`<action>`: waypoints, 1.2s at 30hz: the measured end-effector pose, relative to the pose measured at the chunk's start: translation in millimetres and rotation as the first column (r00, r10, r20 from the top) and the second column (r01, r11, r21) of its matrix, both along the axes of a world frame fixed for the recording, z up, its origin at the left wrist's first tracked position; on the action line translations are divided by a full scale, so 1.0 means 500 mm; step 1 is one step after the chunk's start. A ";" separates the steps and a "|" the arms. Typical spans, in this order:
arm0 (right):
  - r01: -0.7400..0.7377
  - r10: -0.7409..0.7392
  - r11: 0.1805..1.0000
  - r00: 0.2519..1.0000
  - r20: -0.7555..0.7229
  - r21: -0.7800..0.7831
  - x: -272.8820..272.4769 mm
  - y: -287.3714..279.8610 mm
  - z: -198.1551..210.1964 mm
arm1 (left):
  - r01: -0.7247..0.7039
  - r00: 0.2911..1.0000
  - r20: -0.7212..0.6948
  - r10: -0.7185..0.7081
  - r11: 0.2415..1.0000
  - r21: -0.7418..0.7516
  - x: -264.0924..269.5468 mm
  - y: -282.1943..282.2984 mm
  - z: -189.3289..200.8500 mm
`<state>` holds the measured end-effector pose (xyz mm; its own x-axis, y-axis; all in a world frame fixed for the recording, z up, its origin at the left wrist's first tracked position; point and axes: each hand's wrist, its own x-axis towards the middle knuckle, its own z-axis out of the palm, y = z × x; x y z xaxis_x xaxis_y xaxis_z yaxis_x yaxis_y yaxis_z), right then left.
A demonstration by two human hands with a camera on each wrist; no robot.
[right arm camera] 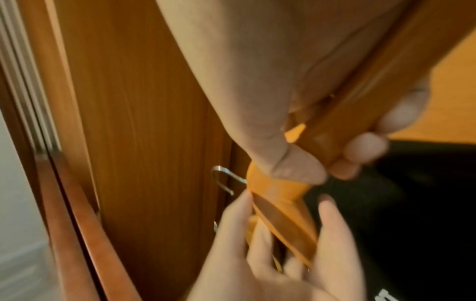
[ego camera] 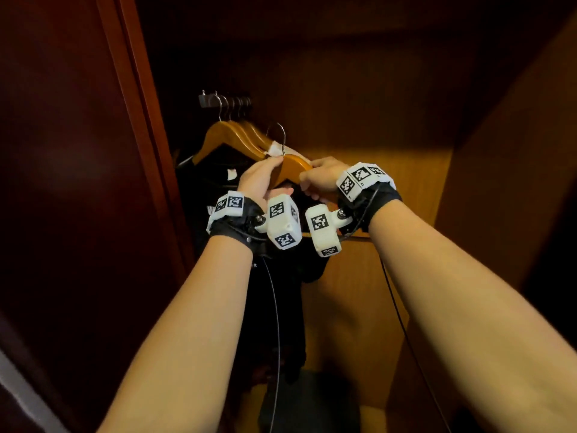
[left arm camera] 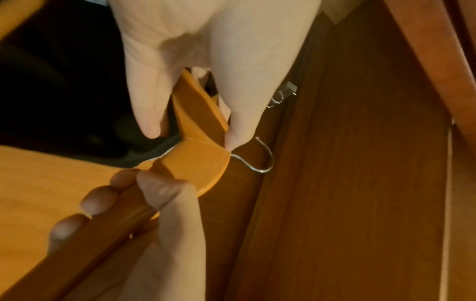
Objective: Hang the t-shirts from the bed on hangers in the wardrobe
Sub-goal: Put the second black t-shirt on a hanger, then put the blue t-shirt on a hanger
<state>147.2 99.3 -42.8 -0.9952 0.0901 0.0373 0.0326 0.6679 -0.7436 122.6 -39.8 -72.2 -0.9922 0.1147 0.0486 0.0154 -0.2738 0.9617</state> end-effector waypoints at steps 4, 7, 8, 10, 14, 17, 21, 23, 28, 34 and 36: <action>0.091 -0.087 0.995 0.993 0.086 -0.047 0.108 0.008 -0.054 | 0.127 0.991 -0.057 -0.124 0.990 0.057 0.079 -0.006 -0.065; 0.216 -0.212 0.976 0.973 0.085 -0.034 0.210 0.015 -0.106 | 0.213 0.971 -0.108 -0.215 0.977 -0.029 0.136 0.004 -0.123; 0.260 -0.255 0.964 0.963 0.087 -0.047 0.246 0.022 -0.127 | 0.210 0.955 -0.181 -0.235 0.967 -0.147 0.154 0.011 -0.149; 0.344 -0.334 0.933 0.937 0.102 -0.108 0.320 0.040 -0.171 | 0.120 0.860 -0.391 -0.327 0.875 -0.468 0.188 0.030 -0.212; 0.501 -0.483 0.842 0.865 0.135 -0.201 0.485 0.094 -0.255 | 0.080 0.658 -0.505 -0.558 0.719 -0.690 0.298 0.100 -0.301; 0.617 -0.605 0.746 0.785 0.130 -0.251 0.613 0.139 -0.295 | 0.227 0.601 -0.440 -0.668 0.670 -0.707 0.399 0.172 -0.318; 0.753 -0.749 0.611 0.650 0.130 -0.244 0.783 0.207 -0.312 | 0.726 0.683 0.023 -0.730 0.676 -0.126 0.564 0.295 -0.304; 0.798 -0.792 0.563 0.595 0.135 -0.213 0.869 0.249 -0.311 | 0.754 0.620 0.204 -0.757 0.648 0.112 0.650 0.361 -0.295; 0.899 -0.894 0.414 0.431 0.119 -0.141 1.090 0.372 -0.312 | 0.815 0.483 0.282 -0.829 0.543 0.203 0.857 0.531 -0.301; 0.972 -0.967 0.218 0.227 0.115 -0.086 1.342 0.525 -0.338 | 0.895 0.312 0.315 -0.896 0.389 0.219 1.096 0.740 -0.327; 0.984 -0.978 0.146 0.160 0.135 -0.106 1.417 0.576 -0.348 | 0.925 0.250 0.322 -0.913 0.323 0.199 1.170 0.817 -0.336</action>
